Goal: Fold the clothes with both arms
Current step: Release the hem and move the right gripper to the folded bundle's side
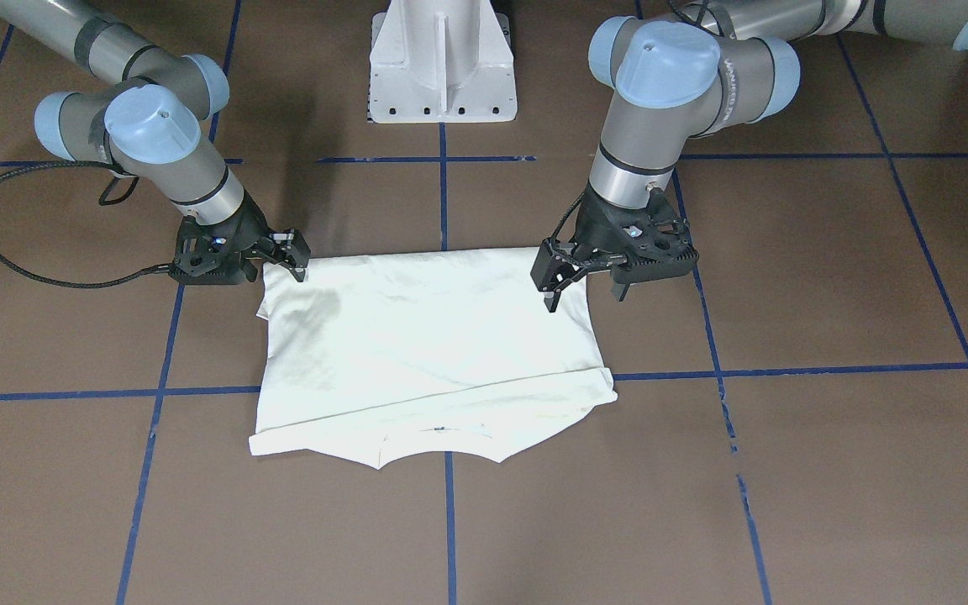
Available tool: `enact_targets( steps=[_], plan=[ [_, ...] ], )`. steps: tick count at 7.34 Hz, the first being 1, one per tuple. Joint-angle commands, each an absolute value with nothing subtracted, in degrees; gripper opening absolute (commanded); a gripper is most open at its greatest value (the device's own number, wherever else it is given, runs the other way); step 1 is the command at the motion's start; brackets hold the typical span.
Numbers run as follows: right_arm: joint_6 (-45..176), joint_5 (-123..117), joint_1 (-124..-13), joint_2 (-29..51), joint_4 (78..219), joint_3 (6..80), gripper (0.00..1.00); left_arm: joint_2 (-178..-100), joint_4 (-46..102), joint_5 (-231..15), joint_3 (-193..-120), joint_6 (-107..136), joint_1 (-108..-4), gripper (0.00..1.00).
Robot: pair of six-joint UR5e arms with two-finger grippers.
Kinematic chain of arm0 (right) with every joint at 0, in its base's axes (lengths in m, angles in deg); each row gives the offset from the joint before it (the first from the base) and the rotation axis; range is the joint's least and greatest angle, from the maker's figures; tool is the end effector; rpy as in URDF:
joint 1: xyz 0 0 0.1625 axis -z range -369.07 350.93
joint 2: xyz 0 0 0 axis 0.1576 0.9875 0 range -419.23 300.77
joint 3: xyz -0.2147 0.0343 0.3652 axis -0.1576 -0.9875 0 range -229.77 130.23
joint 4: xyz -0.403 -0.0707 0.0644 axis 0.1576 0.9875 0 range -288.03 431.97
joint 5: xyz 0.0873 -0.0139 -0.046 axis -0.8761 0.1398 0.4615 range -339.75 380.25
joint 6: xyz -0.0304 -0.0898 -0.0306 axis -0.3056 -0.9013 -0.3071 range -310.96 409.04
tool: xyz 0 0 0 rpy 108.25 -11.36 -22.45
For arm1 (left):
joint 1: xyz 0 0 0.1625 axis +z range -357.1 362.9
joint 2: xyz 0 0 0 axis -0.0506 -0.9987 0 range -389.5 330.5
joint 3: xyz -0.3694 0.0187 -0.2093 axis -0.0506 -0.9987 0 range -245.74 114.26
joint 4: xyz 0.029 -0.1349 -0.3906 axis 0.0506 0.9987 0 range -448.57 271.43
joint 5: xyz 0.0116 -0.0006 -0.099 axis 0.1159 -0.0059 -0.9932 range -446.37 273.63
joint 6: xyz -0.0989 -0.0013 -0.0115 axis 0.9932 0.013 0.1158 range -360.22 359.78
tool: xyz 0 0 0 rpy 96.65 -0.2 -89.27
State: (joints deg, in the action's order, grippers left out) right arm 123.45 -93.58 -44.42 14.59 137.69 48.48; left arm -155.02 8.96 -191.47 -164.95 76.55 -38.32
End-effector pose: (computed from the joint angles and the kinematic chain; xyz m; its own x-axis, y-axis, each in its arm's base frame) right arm -0.4435 -0.4286 0.3937 0.5940 0.1198 0.7955 -0.1265 0.9905 -0.0548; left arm 0.4276 -0.5174 0.2124 0.5582 -0.1954 -0.8064 0.3632 0.9313 0.0258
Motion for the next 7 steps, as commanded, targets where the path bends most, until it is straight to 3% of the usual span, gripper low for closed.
enact_targets(
  steps=[1,5,7],
  plan=[
    [123.0,-93.8,-44.4,16.1,137.6,48.9,0.0,-154.9,8.9,-191.5,-166.0,76.6,-38.3,1.0],
    [123.7,-94.5,-44.3,16.2,137.7,49.9,0.0,-154.7,9.0,-191.3,-166.1,77.4,-38.2,1.0],
    [123.7,-95.7,-43.8,20.2,137.8,55.0,0.0,-154.7,9.0,-191.3,-166.2,77.4,-38.2,1.0]
  ],
)
